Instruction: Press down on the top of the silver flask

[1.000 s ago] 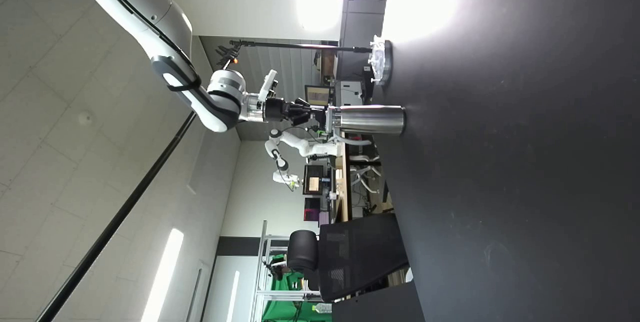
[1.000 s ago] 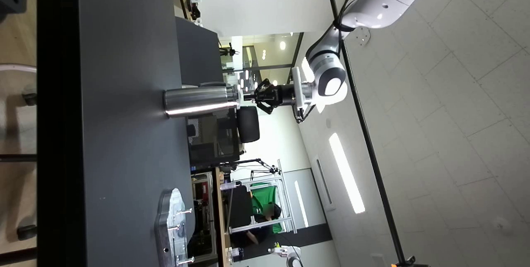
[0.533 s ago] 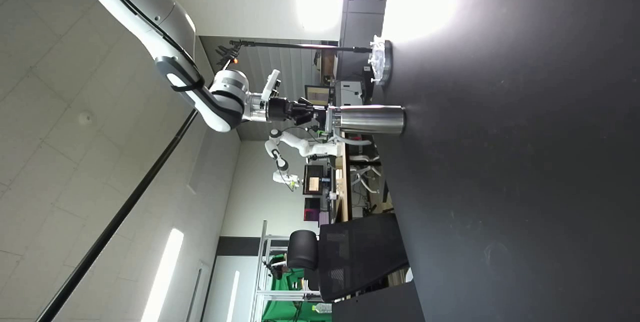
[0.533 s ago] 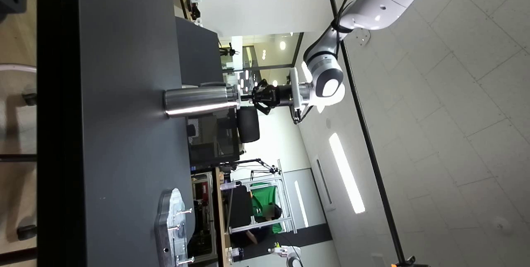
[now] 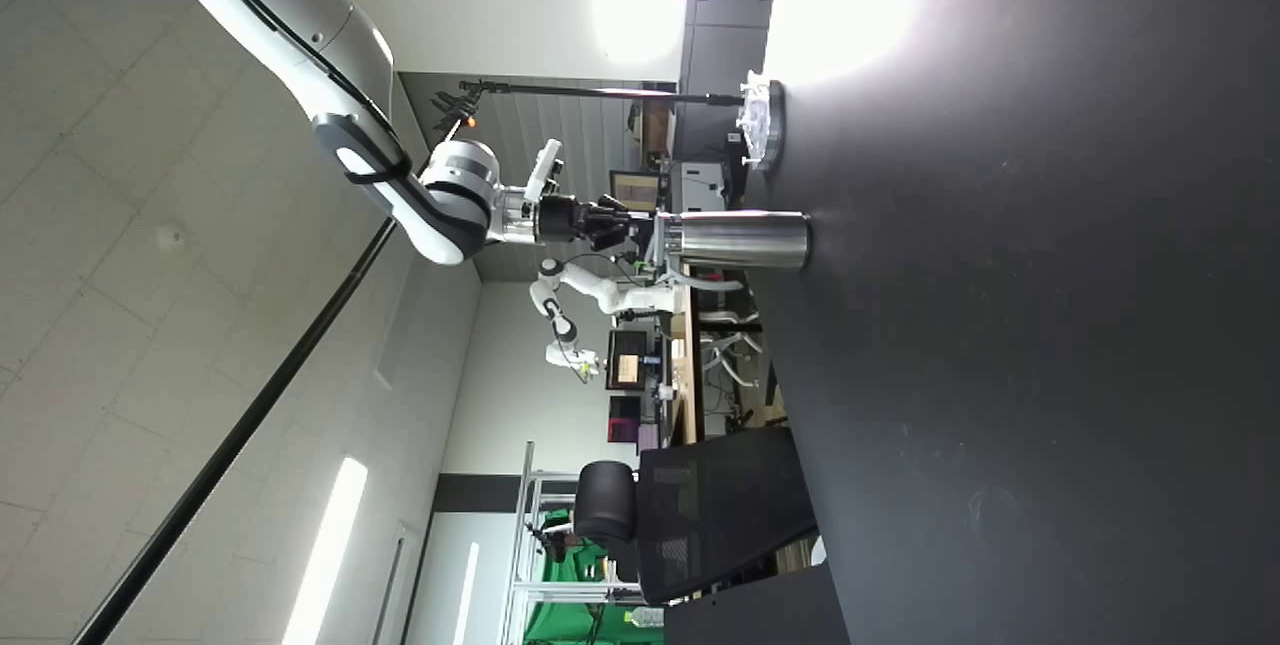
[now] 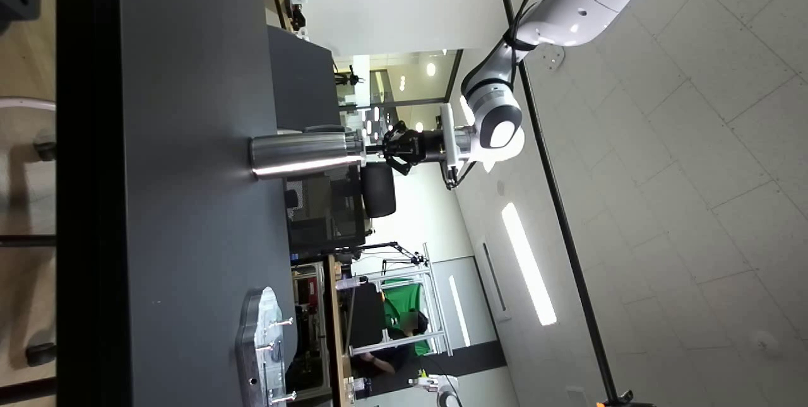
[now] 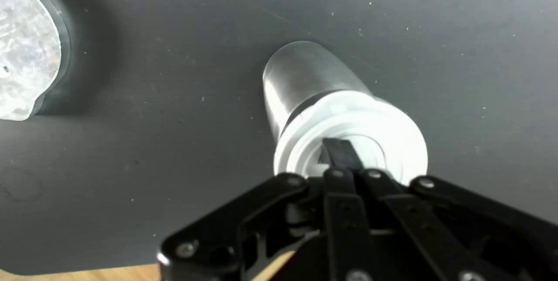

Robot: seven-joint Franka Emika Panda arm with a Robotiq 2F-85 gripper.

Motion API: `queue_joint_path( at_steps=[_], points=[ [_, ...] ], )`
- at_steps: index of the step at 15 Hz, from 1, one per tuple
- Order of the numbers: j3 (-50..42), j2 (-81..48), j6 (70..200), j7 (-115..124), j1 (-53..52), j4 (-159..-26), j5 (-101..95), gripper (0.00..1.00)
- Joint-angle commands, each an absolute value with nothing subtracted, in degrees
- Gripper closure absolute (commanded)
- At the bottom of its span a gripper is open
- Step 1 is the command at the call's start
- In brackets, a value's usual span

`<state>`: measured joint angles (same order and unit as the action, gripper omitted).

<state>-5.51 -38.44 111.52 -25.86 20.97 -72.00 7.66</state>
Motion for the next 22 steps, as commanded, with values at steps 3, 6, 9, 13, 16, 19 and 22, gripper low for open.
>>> queue_joint_path(
  at_steps=[3, 6, 9, 13, 16, 19, 22],
  points=[
    [-5.4, -39.9, 112.1, -24.4, 20.6, -72.1, 5.9, 1.00],
    [-6.4, -39.9, 113.8, -24.3, 19.4, -73.1, 5.2, 1.00],
    [-6.0, -40.6, 113.7, -23.9, 19.5, -72.9, 3.5, 1.00],
    [-5.5, -40.8, 113.3, -24.4, 19.6, -73.1, 3.0, 1.00],
    [-5.0, -41.0, 112.4, -25.3, 19.8, -73.1, 3.4, 1.00],
    [-5.0, -41.1, 112.1, -25.3, 19.8, -72.9, 3.4, 1.00],
    [-4.7, -40.1, 112.0, -25.1, 19.9, -71.8, 4.0, 1.00]
  ],
)
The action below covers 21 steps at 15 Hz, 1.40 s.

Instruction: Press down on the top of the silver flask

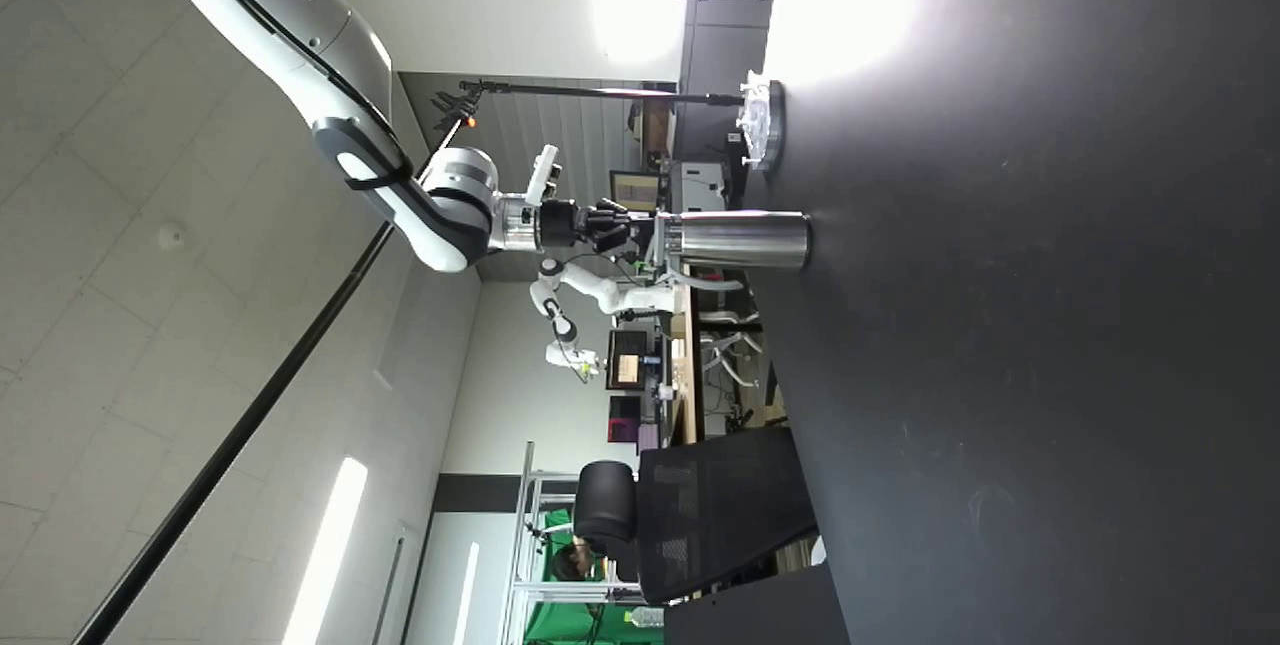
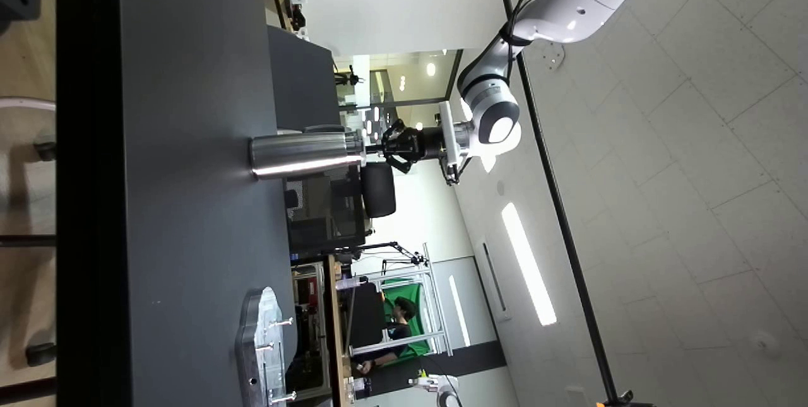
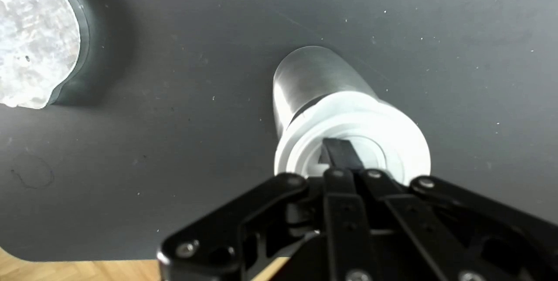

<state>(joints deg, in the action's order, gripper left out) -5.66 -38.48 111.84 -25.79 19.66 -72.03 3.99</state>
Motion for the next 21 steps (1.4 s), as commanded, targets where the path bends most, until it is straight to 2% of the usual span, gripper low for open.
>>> queue_joint_path(
  at_steps=[1, 13, 14, 15, 21],
  points=[
    [-4.6, -39.7, 112.2, -25.1, 20.0, -71.5, 4.3, 1.00],
    [-2.4, -31.2, 115.8, -27.6, 19.8, -75.4, 7.6, 1.00],
    [-1.9, -30.7, 113.5, -29.1, 20.0, -75.0, 7.3, 0.74],
    [-1.6, -30.2, 112.2, -30.5, 20.0, -75.2, 7.2, 0.73],
    [-1.7, -27.3, 106.0, -36.1, 18.5, -77.7, 5.6, 0.34]
  ],
)
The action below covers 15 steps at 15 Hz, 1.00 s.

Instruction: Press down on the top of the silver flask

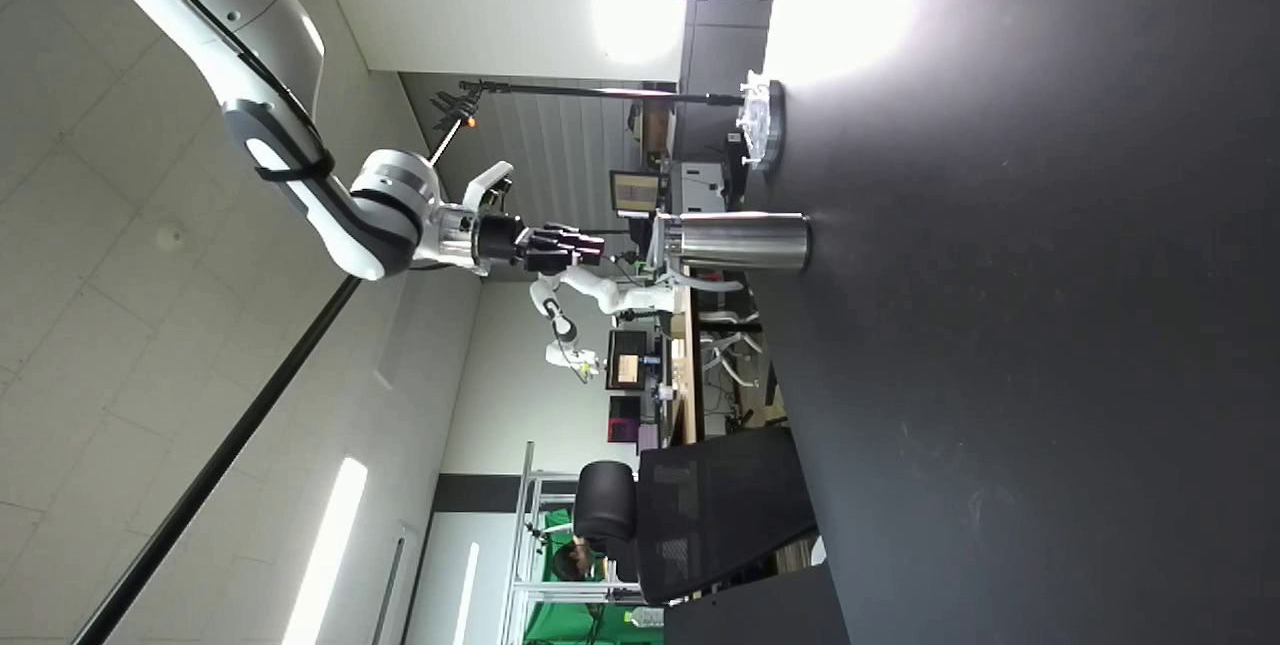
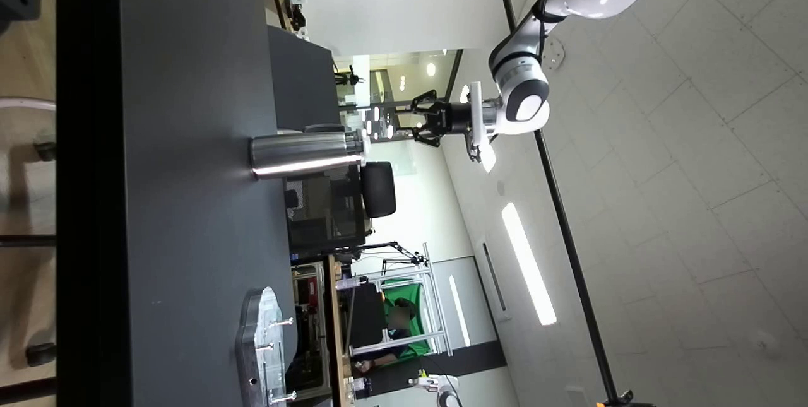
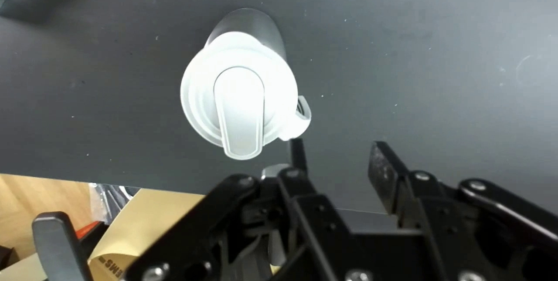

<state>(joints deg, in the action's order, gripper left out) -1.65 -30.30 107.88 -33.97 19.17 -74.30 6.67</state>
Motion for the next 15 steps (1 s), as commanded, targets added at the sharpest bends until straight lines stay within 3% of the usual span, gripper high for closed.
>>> queue_joint_path(
  at_steps=[1, 5, 6, 9, 15],
  points=[
    [-1.8, -26.9, 105.4, -36.8, 18.2, -78.3, 5.4, 0.27],
    [-2.1, -26.2, 103.6, -38.0, 16.8, -80.0, 4.0, 0.02],
    [-2.0, -28.6, 104.2, -37.6, 17.3, -77.0, 5.5, 0.18],
    [-2.0, -28.3, 103.7, -37.8, 16.8, -77.8, 4.8, 0.01],
    [-2.1, -28.3, 103.6, -38.0, 16.8, -77.8, 4.7, 0.01]
  ],
)
